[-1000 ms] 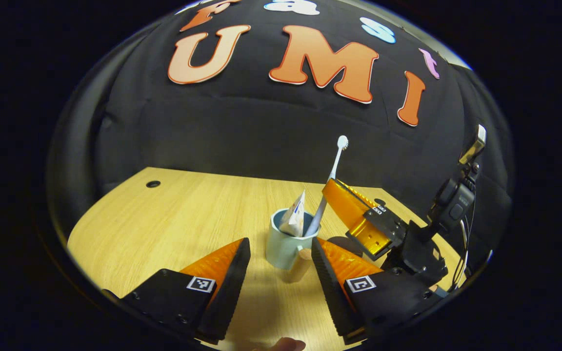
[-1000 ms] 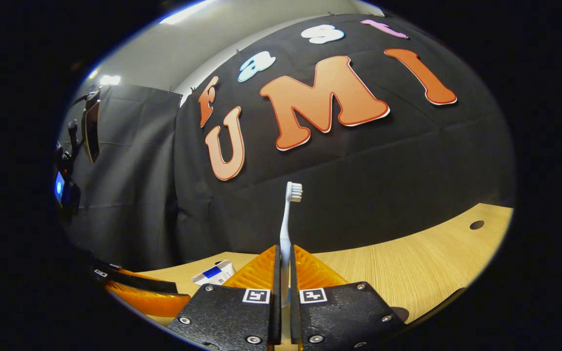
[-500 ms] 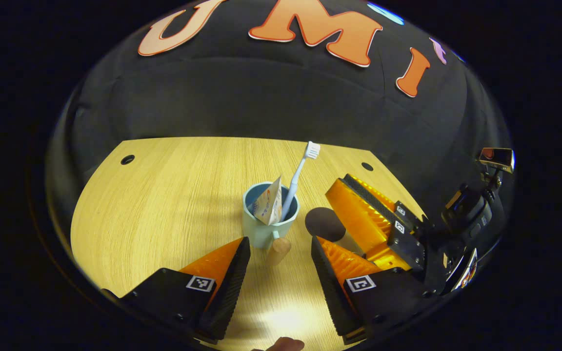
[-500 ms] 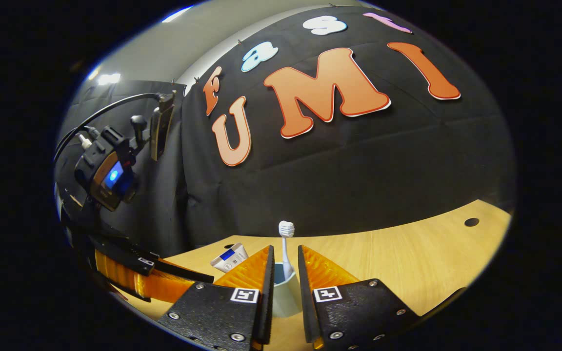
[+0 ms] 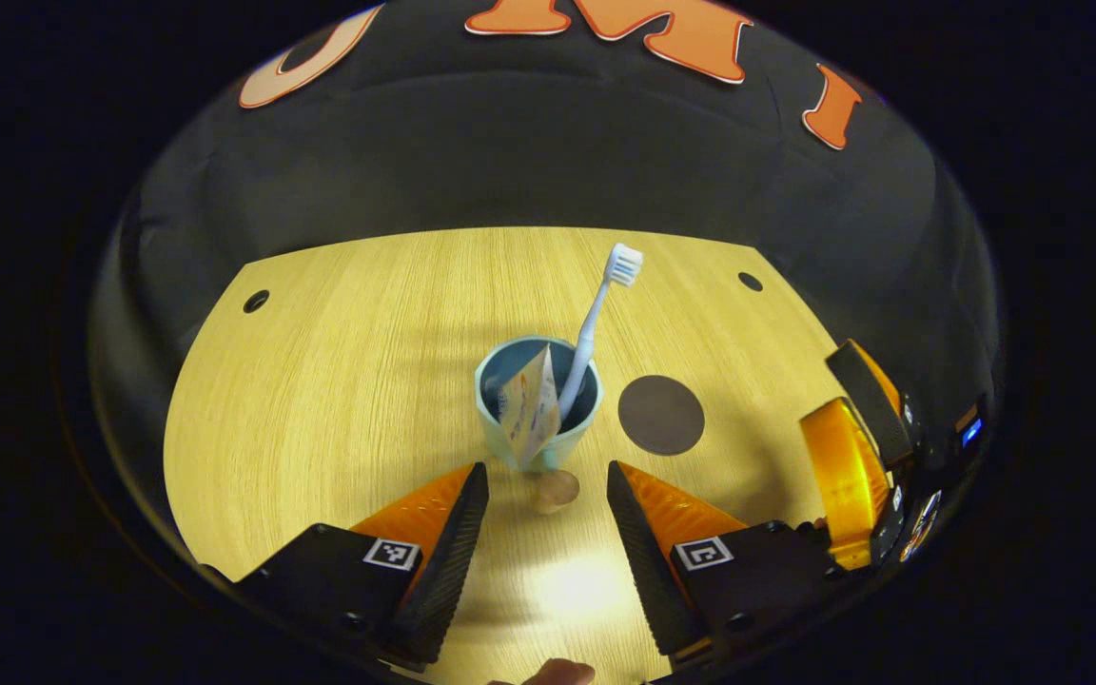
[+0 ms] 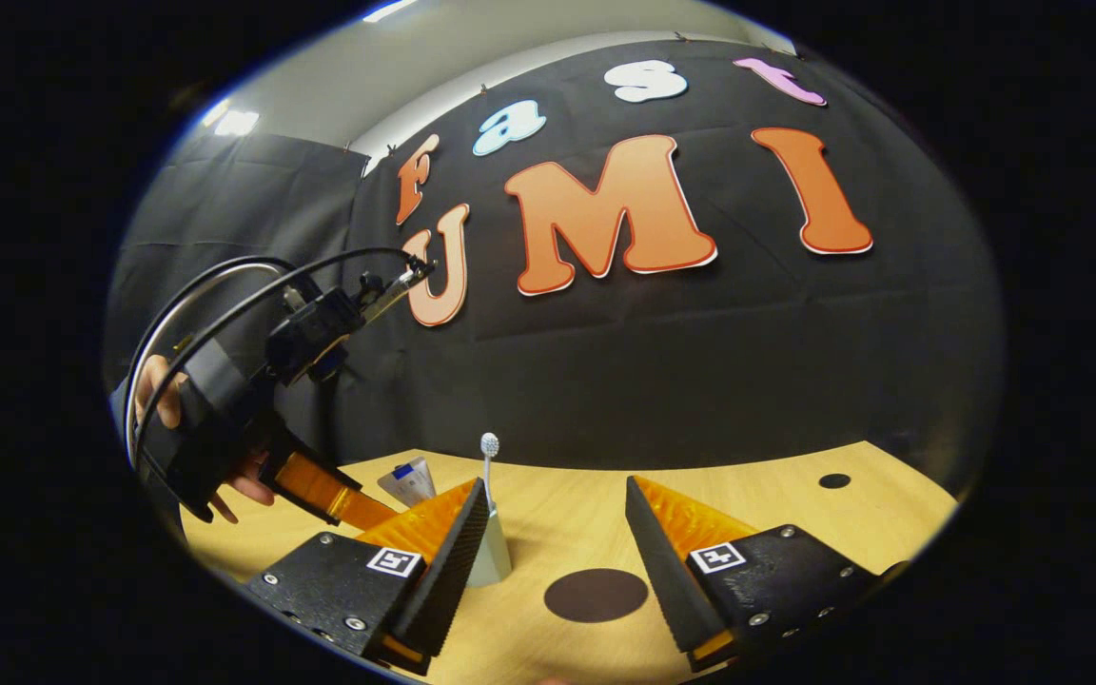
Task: Put the toothbrush and toothpaste on the desktop into the cup, then pick up the cup and place it on the coaster on the desktop.
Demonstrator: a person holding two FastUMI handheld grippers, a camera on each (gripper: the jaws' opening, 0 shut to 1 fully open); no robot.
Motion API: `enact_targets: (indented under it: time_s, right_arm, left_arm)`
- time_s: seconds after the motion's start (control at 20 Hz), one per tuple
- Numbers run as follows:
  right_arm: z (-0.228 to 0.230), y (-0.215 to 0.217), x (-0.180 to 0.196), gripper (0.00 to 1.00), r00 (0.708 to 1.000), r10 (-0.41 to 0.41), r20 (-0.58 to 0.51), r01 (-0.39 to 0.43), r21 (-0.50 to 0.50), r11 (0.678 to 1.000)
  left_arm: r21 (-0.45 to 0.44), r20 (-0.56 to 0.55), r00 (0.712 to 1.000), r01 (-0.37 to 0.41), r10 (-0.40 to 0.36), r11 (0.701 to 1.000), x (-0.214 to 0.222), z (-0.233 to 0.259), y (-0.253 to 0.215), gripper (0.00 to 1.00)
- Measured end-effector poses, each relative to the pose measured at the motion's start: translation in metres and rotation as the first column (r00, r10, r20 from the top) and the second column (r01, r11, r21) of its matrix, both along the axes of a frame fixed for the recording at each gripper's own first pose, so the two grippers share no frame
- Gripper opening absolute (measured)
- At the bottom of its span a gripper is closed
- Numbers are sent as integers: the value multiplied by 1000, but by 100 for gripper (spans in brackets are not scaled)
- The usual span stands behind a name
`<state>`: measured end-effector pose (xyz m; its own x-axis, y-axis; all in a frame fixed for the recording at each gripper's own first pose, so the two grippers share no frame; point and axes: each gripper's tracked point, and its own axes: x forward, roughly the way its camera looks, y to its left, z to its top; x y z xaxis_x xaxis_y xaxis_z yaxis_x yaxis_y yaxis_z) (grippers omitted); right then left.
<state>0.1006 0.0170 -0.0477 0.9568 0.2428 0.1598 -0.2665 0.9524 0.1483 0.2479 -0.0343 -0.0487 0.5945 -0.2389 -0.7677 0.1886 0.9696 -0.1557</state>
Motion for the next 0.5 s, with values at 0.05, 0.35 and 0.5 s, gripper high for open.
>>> enact_targets:
  time_s: [0.05,0.35,0.5]
  right_arm:
    - [1,-6,-5,90,1000,-7,1,7,0,1000]
    - [15,-29,-35,95,999,-26,38,28,-41,999]
    - [21,-39,-47,96,998,-32,54,33,-29,999]
  left_arm:
    - [6,-26,1000,-1,2,1000,0,-5,-1,83]
    - [46,-141,990,-12,18,999,13,-29,-8,83]
    - [70,-185,983,1,12,998,18,-33,-13,83]
